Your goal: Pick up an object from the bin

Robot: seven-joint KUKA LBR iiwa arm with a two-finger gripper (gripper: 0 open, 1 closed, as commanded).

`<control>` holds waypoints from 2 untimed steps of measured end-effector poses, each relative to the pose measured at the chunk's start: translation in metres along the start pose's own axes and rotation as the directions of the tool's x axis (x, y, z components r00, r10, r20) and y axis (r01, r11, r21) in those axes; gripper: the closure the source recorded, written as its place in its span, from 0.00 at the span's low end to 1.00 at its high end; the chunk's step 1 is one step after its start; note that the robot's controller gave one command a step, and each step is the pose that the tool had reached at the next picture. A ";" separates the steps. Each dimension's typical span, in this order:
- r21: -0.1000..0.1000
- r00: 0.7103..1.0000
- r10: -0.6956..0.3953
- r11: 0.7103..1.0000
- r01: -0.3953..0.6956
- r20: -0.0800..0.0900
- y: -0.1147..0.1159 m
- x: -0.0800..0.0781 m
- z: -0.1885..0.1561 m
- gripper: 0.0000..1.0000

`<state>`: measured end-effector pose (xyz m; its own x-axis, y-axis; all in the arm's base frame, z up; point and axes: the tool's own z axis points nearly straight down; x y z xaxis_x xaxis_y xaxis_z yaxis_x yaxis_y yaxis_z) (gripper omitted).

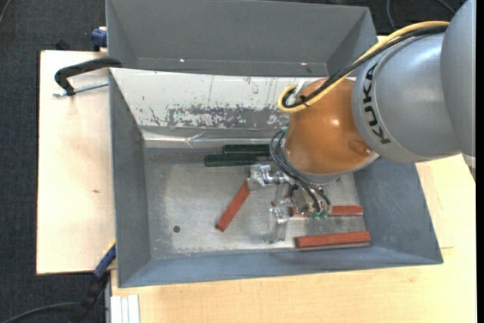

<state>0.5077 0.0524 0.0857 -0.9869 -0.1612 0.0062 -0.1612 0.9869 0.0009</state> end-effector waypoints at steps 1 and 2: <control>-0.003 0.994 0.109 0.994 -0.109 0.014 0.039 -0.036 -0.017 0.00; -0.001 0.992 0.128 0.992 -0.128 0.002 0.040 -0.016 0.017 0.00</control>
Offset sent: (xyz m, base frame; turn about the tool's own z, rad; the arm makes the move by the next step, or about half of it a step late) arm 0.0279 0.0417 0.0154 0.1121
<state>0.5168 0.0947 0.0686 -0.9994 -0.0338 0.0039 -0.0338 0.9994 0.0011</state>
